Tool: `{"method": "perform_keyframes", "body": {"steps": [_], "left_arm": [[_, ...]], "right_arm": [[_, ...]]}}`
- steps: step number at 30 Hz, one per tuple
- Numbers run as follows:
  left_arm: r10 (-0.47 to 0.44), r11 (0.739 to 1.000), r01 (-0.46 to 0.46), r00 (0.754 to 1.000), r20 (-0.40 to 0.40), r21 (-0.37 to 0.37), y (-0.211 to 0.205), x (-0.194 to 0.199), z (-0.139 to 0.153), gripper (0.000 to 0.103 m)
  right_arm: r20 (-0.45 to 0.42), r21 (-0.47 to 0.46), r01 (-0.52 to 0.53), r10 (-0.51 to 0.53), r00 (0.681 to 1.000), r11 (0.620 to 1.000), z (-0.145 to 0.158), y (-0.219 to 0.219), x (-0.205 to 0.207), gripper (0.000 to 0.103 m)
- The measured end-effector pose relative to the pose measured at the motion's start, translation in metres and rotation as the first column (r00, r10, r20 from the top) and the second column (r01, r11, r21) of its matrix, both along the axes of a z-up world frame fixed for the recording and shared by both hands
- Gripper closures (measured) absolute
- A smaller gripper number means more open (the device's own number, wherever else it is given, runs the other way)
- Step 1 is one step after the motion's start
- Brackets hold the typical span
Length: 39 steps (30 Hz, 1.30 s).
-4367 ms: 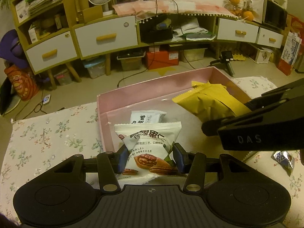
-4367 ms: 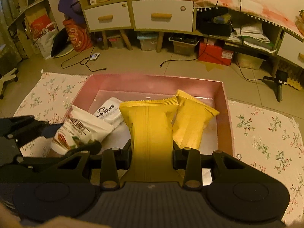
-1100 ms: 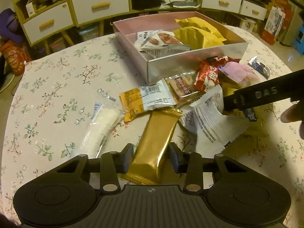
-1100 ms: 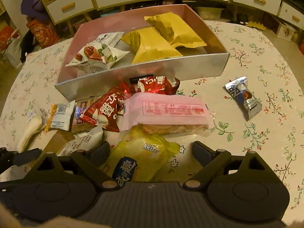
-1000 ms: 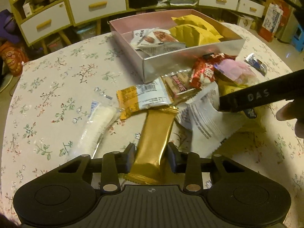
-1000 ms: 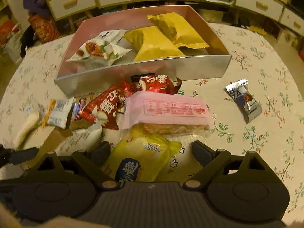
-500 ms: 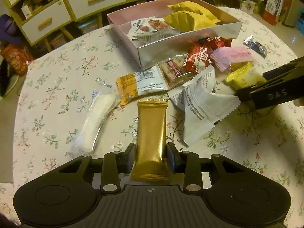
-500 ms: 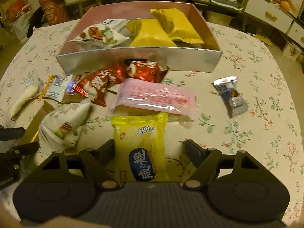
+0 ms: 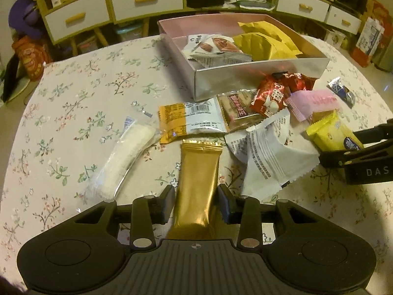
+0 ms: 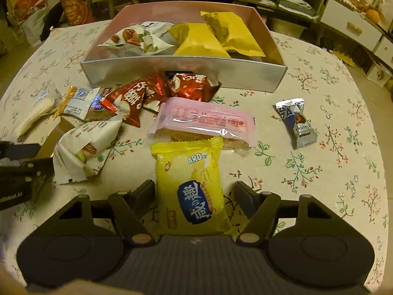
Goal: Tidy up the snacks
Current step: 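Grasp the yellow blue-label pack with the right tool while the left tool holds the gold bar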
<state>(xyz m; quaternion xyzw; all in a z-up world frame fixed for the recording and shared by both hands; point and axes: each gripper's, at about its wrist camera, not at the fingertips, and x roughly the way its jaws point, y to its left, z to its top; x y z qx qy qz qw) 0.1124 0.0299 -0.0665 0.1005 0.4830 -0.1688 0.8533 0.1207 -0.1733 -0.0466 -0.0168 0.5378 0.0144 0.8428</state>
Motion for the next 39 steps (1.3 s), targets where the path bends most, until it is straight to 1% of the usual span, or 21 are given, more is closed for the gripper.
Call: {"method": "perform_keyframes", "body": {"steps": [3,6,7,10,15,20,25,27,29,31,36,39], "left_arm": [[-0.002,1.0,0.002,1.0,-0.011,-0.005,0.0,0.0,0.0,0.069],[-0.011,1.0,0.011,1.0,-0.014,0.003,-0.001,0.0,0.0,0.069],[-0.009,1.0,0.01,1.0,-0.015,0.007,-0.001,-0.001,0.001,0.07],[0.0,1.0,0.0,1.0,-0.022,0.01,-0.002,-0.002,0.001,0.075],[0.01,1.0,-0.01,0.999,-0.032,0.012,-0.002,-0.003,0.003,0.075],[0.009,1.0,-0.009,0.999,-0.045,0.008,0.001,-0.007,0.004,0.075],[0.024,1.0,-0.024,0.998,-0.051,0.0,0.005,-0.008,0.007,0.075],[0.03,1.0,-0.031,0.998,-0.055,-0.006,0.007,-0.008,0.009,0.075],[0.033,0.999,-0.033,0.998,-0.055,-0.008,0.007,-0.008,0.01,0.075],[0.032,0.999,-0.033,0.998,-0.05,-0.007,0.007,-0.009,0.012,0.075],[0.034,0.999,-0.034,0.998,-0.043,-0.009,0.008,-0.011,0.015,0.075],[0.032,0.999,-0.032,0.999,-0.042,-0.009,0.008,-0.012,0.016,0.075]], "right_arm": [[0.004,-0.01,-0.03,0.03,1.0,1.0,0.002,0.003,-0.003,0.042],[0.008,-0.011,-0.065,0.065,0.998,0.998,0.004,0.007,-0.008,0.05],[0.009,-0.011,-0.076,0.076,0.997,0.997,0.004,0.008,-0.008,0.055],[0.008,-0.008,-0.096,0.096,0.995,0.995,0.005,0.008,-0.01,0.056],[0.013,0.011,-0.088,0.088,0.996,0.996,0.01,0.004,-0.011,0.059],[0.029,0.024,-0.09,0.09,0.996,0.996,0.015,0.0,-0.013,0.067],[0.018,0.04,-0.087,0.086,0.996,0.995,0.017,-0.004,-0.015,0.067],[0.01,0.047,-0.087,0.087,0.996,0.995,0.016,-0.005,-0.016,0.064],[0.0,0.048,-0.08,0.08,0.997,0.996,0.013,-0.007,-0.017,0.057],[-0.009,0.047,-0.077,0.077,0.997,0.996,0.009,-0.007,-0.016,0.054],[-0.022,0.031,-0.095,0.096,0.995,0.995,0.003,-0.003,-0.016,0.054],[-0.008,0.017,-0.11,0.11,0.994,0.994,0.004,0.001,-0.017,0.058]]}}
